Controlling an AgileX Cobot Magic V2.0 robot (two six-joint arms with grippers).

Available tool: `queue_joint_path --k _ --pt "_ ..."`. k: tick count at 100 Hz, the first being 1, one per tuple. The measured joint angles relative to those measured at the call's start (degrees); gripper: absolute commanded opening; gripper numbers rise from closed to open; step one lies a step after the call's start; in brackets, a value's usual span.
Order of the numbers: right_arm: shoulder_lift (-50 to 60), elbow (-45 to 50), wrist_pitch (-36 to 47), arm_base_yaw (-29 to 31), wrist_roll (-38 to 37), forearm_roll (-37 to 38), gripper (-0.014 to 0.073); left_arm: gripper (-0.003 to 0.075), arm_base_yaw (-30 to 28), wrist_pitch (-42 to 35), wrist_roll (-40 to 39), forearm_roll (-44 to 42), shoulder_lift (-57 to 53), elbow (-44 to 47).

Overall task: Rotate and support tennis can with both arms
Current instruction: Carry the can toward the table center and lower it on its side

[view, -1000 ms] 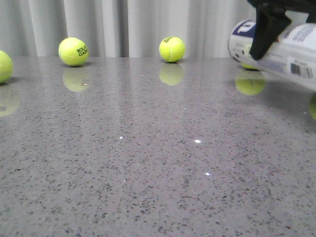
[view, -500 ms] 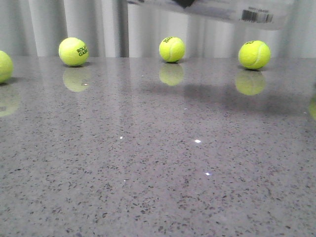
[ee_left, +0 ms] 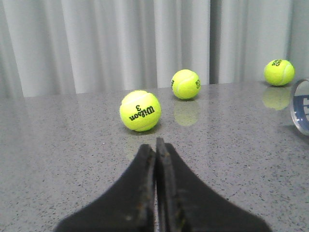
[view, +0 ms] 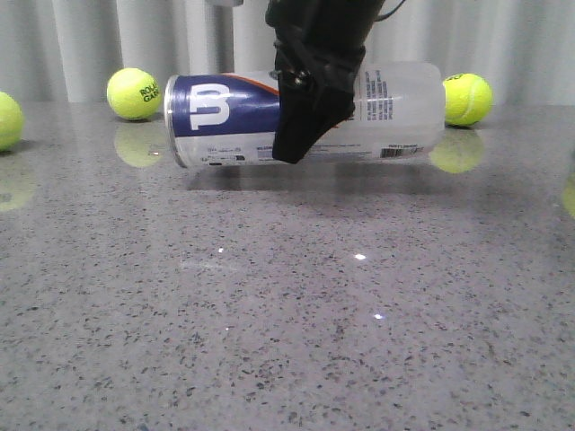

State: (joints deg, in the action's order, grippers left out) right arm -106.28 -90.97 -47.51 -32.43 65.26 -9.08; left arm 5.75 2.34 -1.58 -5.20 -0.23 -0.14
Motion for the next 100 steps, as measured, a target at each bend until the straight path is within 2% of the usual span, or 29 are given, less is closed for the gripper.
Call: queue_joint_path --k 30,37,49,61,100 --pt "-1.52 0.00 -0.13 0.00 0.12 0.00 0.0258 -0.0021 0.00 0.00 0.00 0.00 0.00 0.00" --pt "-1.52 0.00 -0.46 0.00 0.12 0.00 0.0326 -0.0021 0.00 0.00 0.00 0.00 0.00 0.00" --pt "-1.52 0.00 -0.85 0.00 0.12 0.00 0.0520 -0.0021 0.00 0.00 0.00 0.00 0.00 0.00" --pt "-1.52 0.00 -1.13 0.00 0.12 0.00 0.0667 -0.0021 0.00 0.00 0.00 0.00 0.00 0.00" --pt "-1.52 0.00 -1.26 0.00 0.34 0.00 0.0652 -0.0021 0.00 0.00 0.00 0.00 0.00 0.00"
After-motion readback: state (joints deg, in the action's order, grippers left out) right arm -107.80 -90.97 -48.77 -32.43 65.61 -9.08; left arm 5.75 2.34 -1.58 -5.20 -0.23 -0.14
